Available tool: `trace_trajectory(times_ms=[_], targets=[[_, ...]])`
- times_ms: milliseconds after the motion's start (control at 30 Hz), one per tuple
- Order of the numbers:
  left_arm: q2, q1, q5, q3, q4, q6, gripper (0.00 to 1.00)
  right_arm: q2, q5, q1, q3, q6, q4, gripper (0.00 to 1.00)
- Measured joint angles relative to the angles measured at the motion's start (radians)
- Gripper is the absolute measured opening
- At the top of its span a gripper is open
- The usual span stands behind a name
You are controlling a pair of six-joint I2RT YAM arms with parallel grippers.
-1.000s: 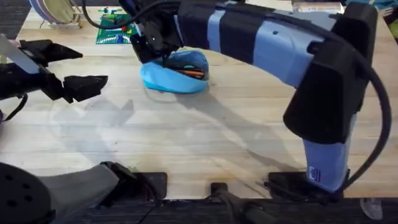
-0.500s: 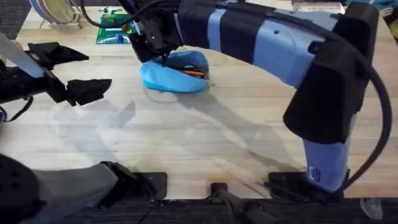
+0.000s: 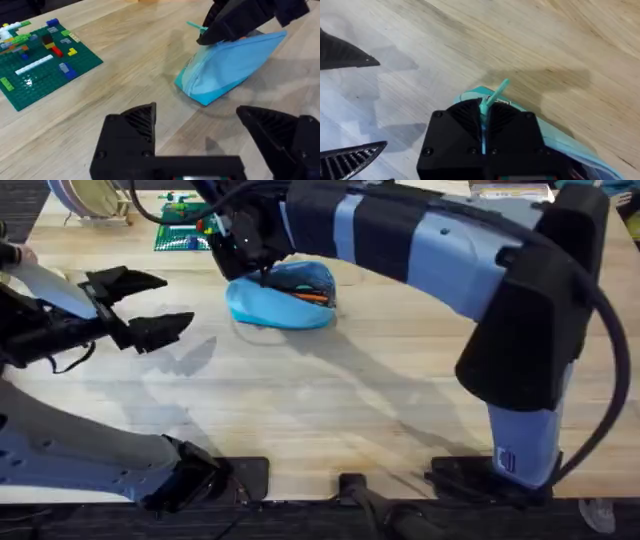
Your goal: Unzip the bag, pick up the pens from the table one at a time and place them inside, then zip the bag closed.
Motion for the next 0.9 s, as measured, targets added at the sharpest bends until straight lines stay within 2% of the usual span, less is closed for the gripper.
trace_trajectory(times_ms=[233, 500, 567, 733, 900], targets=[[0.085, -0.023, 0.028, 0.000, 0.069, 0.049, 0.993, 0.000, 0.000, 0.000, 0.000, 0.000, 0.000, 0.032], [0.136, -0.145, 0.058, 0.000, 0.218, 0.055, 0.992, 0.000, 0.000, 0.000, 0.000, 0.000, 0.000, 0.032], [0.140, -0.176, 0.075, 0.000, 0.280, 0.030, 0.992, 0.000, 0.000, 0.000, 0.000, 0.000, 0.000, 0.032], [0.141, -0.244, 0.104, 0.000, 0.431, -0.085, 0.991, 0.000, 0.000, 0.000, 0.000, 0.000, 0.000, 0.032], [0.141, -0.309, 0.126, 0.000, 0.516, -0.189, 0.991, 0.000, 0.000, 0.000, 0.000, 0.000, 0.000, 0.032]])
